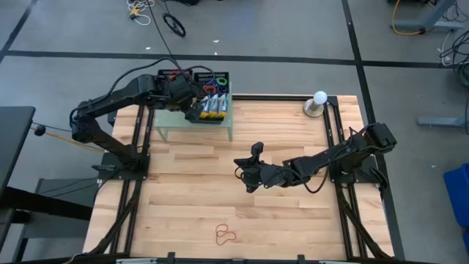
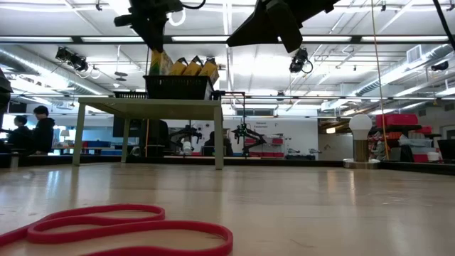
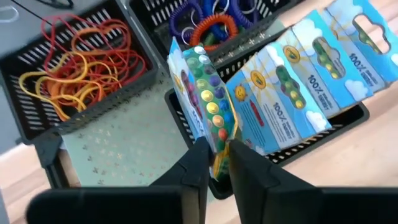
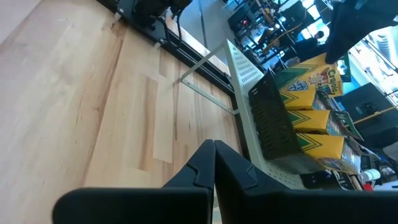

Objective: Pick & Place Office Desk Supplies
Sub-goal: Put the crayon box into the bottom black bin on the shelf, then put the red rubber band into the top left black bin on the shelf

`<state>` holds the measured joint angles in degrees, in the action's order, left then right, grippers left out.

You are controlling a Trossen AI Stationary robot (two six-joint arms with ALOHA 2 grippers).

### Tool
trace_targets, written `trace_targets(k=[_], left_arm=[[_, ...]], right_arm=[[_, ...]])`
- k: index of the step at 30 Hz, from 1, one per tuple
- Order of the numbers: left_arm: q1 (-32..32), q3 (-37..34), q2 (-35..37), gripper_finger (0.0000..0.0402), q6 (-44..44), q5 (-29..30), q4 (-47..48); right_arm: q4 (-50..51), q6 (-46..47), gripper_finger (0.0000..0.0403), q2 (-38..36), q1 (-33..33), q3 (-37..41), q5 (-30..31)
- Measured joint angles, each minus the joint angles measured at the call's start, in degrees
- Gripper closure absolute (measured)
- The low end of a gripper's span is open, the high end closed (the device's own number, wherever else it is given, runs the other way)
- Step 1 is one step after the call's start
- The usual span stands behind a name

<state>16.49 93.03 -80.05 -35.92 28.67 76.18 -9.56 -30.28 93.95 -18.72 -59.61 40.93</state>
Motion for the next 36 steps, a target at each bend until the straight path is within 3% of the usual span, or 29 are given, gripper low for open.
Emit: trace_targets(k=[13,31,36], left_arm=[[-3.51,0.01,-0.73,0.0340,6.66,4.45,-1.38],[-6.80,0.02,-2.29,0.0194,11.79,2.43,-2.57],[-8.75,-0.08,-1.81,0.0181,15.09,2.96,-2.75]], right_arm=[[0.00,-0.04,0.0396,0.00,0.04,0.01,-0.98],[0.01,-0.02,0.0396,0.02,0.04,0.00,-1.18],[0.60,2.02,0.0396,0.02,0.06,0.00,-2.49]])
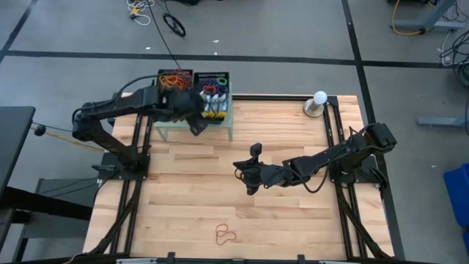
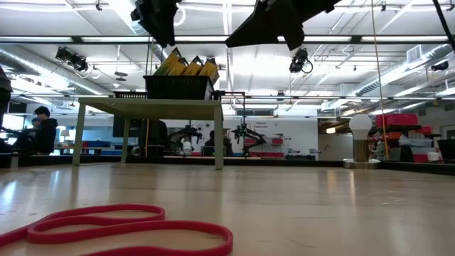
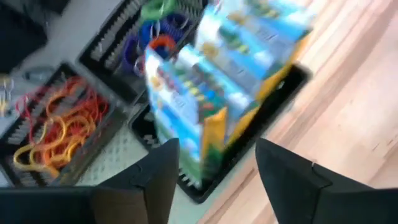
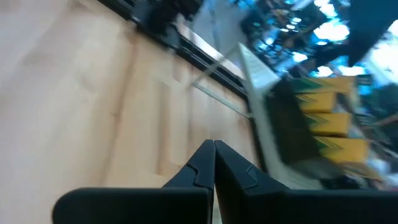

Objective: Pick & Place Office Desk Supplies
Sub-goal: Put the red rubber band into the top left black bin on the shelf

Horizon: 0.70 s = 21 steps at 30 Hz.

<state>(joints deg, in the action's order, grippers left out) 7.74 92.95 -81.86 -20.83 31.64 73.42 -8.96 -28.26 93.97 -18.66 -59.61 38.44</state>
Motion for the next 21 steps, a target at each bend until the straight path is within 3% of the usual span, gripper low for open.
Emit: trace_targets(k=[3,8,12,16,21], left_arm=[[-4.46,-4.36,2.56,0.0209,1.17,1.23,-5.67],[-13.62,-18.65,8.46,0.0290,2.72,-4.15,-22.17],[-21.57,-30.61,12.75,0.0341,4.43,-6.91,-38.49],[-28.78,-41.01,14.24,0.0367,5.84,-8.41,-54.10],[-32.69,-49.31,11.90,0.0383,1.26,-10.94,-62.12]], right_arm=[[0.38,2.57,0.0396,0.00,0.83,0.00,-4.67],[0.82,7.41,0.0398,0.00,3.09,0.02,-14.67],[1.64,9.79,0.0400,0.00,3.75,0.02,-16.17],[4.86,15.54,0.0400,0.00,3.60,0.02,-16.61],[0.11,26.16,0.0400,0.22,1.98,6.04,-17.13]])
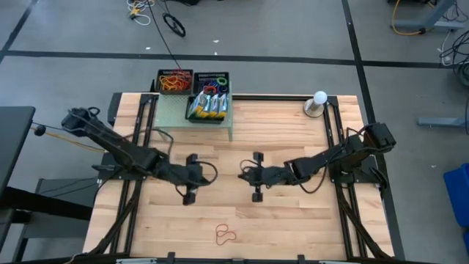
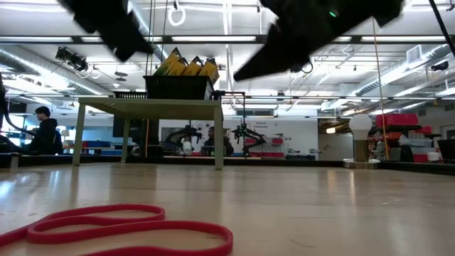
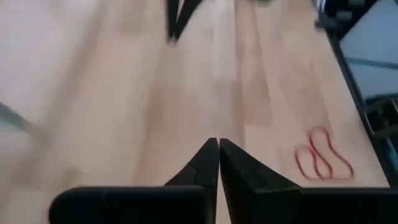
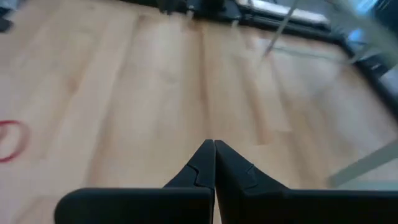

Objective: Pick & Place Office Desk Supplies
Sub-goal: Put the red rubber band into the top left black bin on the shelf

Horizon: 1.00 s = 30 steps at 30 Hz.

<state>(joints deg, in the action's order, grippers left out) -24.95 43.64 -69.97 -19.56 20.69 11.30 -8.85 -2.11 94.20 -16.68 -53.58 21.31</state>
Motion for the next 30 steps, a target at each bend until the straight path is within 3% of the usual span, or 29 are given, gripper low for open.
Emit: trace_targets(k=[4,12,18,24,30], left_arm=[[0.11,-1.67,-5.31,0.0384,-5.99,-4.40,-3.02],[-5.28,3.76,-19.83,0.0381,-2.20,-5.10,-6.66],[-8.31,14.53,-28.74,0.0344,-10.05,-5.71,-0.26],[-10.94,27.47,-37.22,0.0292,-12.07,-4.97,13.71],[-12.34,36.60,-44.35,0.0259,-14.21,-6.31,16.96]], right_arm=[[-12.47,6.01,0.0400,0.04,-2.42,8.83,-0.34],[-26.11,10.32,0.0400,0.02,-1.71,20.53,3.70],[-31.05,10.31,0.0398,-0.03,1.76,24.34,4.14],[-30.62,10.49,0.0381,-0.03,2.44,25.13,6.11],[-28.34,13.43,0.0379,-0.05,1.29,25.15,8.56]])
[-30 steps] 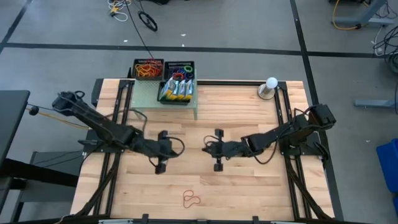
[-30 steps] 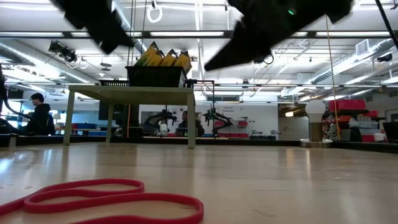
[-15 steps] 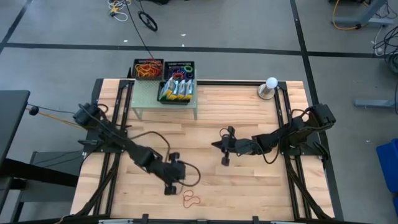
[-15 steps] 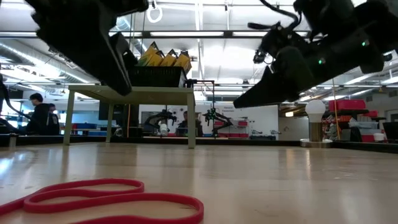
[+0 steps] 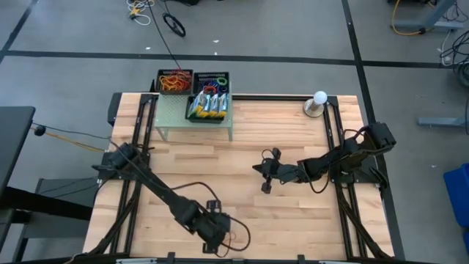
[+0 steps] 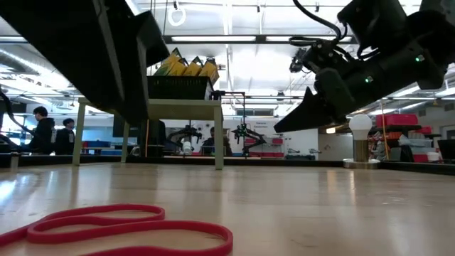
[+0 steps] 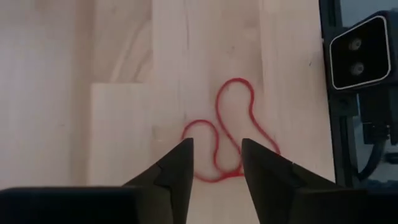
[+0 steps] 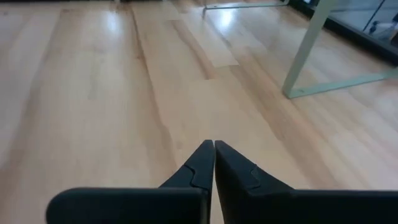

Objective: Pick & Place Office Desk Supplies
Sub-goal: Put the red rubber band into the top left black bin on the shelf

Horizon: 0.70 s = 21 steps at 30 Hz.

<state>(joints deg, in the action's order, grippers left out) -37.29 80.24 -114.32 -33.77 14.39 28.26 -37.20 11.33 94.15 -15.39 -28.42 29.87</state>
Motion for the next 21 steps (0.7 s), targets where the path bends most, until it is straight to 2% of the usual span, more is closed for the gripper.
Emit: trace_targets(k=[3,7,15,21], left_arm=[[-0.60,2.72,-2.82,0.0254,-0.05,-0.07,0.52],[-1.17,4.91,-5.79,0.0255,-1.40,-1.14,0.78],[-1.50,5.11,-8.43,0.0255,-6.12,-0.42,1.17],[-1.54,5.15,-9.15,0.0255,-7.29,0.64,1.25]], right_arm=[[1.07,3.25,0.0378,0.00,-1.55,0.00,-0.02],[0.96,2.67,0.0378,0.00,-4.28,0.00,-0.01],[0.01,0.73,0.0378,0.00,-5.92,0.00,2.97],[-1.51,-0.63,0.0378,0.00,-5.91,-0.02,3.04]])
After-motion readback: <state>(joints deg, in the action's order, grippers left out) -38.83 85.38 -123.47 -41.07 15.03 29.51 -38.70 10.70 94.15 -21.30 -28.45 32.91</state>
